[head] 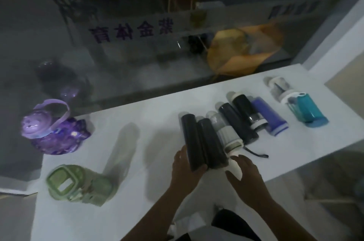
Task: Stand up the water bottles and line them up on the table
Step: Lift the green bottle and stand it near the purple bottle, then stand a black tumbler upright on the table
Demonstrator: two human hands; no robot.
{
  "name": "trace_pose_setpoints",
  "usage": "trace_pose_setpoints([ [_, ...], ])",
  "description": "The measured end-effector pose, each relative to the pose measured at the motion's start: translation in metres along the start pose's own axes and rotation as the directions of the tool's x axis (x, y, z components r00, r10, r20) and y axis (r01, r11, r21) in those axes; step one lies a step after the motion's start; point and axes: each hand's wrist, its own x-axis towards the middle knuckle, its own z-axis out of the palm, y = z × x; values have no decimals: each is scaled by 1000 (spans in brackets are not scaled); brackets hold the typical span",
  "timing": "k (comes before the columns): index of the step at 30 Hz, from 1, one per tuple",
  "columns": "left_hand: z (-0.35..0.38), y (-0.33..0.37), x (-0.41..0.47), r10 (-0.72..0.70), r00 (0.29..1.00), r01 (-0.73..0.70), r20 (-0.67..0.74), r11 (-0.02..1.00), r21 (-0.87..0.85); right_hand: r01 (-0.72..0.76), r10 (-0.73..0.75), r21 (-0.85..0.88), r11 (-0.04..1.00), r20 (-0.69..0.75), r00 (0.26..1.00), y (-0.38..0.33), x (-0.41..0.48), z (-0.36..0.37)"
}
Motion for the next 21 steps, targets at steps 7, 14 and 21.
trace_pose_setpoints([
  [7,52,1,23,-256,964,235,-78,950,-207,-2,-2,41,999,76,997,32,24,-34],
  [14,81,-7,37,-446,863,367,-239,877,-311,174,-193,124,977,170,966,48,69,-64],
  [21,71,-1,11,-487,803,365,-344,858,-361,381,-433,244,892,219,874,39,103,-72],
])
